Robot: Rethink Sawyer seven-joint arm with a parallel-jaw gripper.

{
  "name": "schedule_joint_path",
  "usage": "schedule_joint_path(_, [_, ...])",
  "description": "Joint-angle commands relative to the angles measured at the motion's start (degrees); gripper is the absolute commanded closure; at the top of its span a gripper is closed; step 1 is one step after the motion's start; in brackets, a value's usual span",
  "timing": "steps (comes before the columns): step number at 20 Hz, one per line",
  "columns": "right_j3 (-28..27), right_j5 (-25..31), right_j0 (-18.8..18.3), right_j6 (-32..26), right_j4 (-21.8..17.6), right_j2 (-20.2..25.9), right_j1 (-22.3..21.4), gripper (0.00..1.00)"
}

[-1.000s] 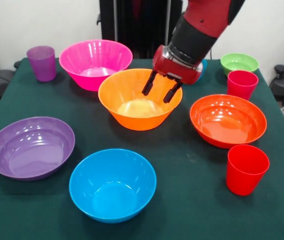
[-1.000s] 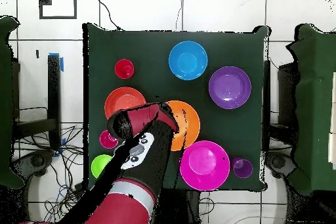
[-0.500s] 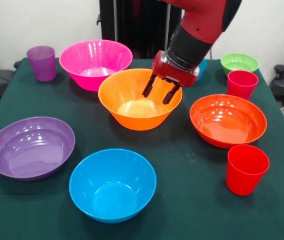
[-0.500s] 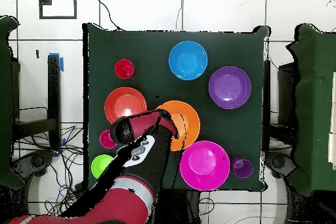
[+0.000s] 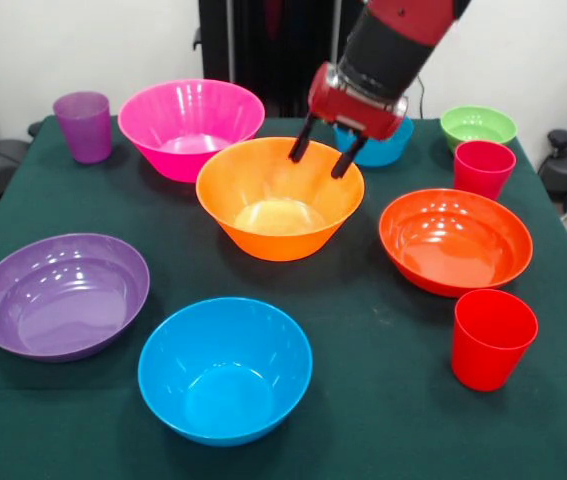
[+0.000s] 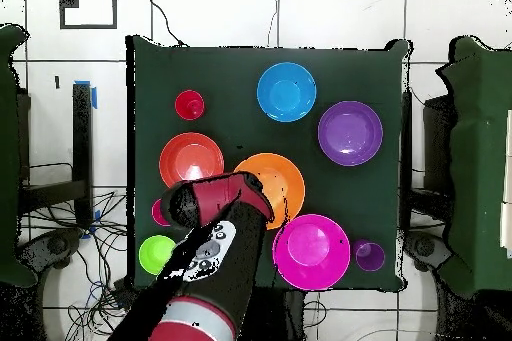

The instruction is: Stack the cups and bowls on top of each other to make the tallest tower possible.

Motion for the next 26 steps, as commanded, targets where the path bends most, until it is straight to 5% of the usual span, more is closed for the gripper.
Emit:
schedule_joint_path(1, [4.0,8.8,0.8,1.6,0.8,5.7,-6.3,0.0])
schedule_joint_path(9, [4.0,10.3,-0.6,2.0,2.0,8.8,-7.5,0.0])
schedule_joint_path(13, [5.0,6.4,-2.2,3.4,4.1,12.1,-6.7,0.0])
schedule_joint_path(26, [5.9,2.8,-0.7,7.2,6.3,13.9,-5.4,0.0])
